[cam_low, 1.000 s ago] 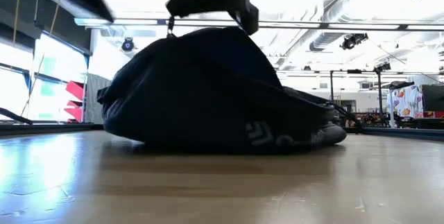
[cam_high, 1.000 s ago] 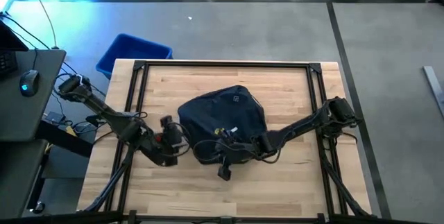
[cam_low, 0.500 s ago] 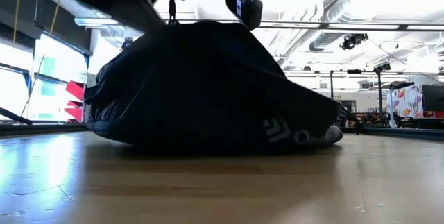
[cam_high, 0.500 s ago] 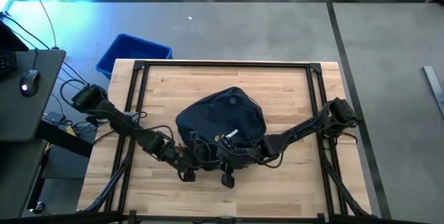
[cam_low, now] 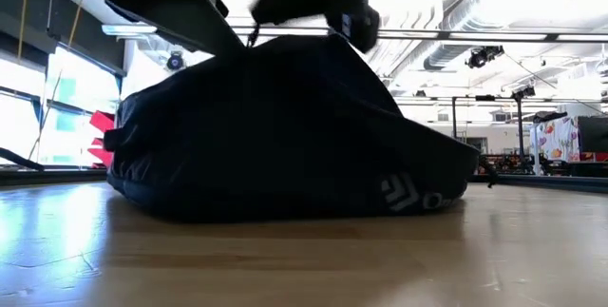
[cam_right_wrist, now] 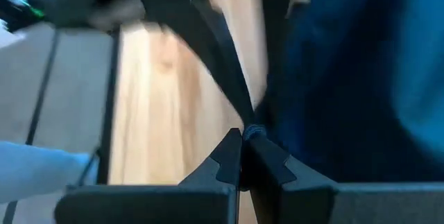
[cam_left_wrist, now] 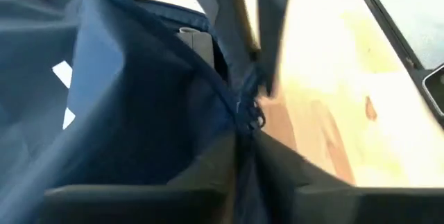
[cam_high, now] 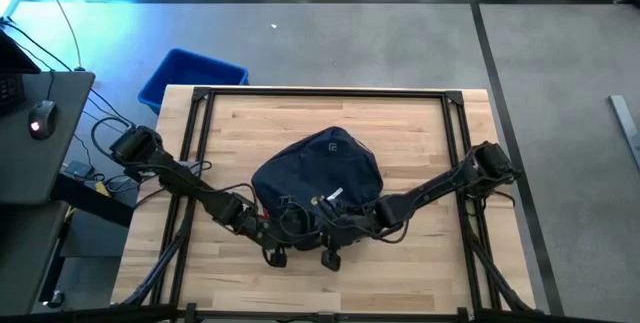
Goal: Unpack backpack
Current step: Close the blue backpack
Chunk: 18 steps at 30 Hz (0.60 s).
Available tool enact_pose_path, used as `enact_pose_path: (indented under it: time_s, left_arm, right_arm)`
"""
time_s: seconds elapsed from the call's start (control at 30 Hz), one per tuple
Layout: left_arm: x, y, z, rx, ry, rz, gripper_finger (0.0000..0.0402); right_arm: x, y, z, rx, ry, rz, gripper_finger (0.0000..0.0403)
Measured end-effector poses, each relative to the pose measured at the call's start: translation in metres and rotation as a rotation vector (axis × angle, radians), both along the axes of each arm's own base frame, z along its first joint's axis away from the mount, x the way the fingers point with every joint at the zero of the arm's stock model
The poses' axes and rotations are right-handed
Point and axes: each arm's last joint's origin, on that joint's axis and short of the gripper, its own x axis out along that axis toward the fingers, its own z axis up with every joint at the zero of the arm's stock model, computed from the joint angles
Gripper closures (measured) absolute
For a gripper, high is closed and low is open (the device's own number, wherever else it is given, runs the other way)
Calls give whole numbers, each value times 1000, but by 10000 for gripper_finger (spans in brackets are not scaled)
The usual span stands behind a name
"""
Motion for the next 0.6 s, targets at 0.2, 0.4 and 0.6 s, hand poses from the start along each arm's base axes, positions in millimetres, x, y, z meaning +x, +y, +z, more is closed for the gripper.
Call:
enact_pose_path:
  time_s: [0.2,0.4,0.6]
  left_arm:
    - [-10,-12,6,49,70,-8,399]
    - [-30,-21,8,84,145,-1,401]
    - [-32,-28,11,22,94,57,401]
  right_arm:
    - [-24,8,-18,-43,231,-46,403]
    - [-55,5,-49,-97,447,-125,403]
    - [-57,11,-52,-66,430,-92,403]
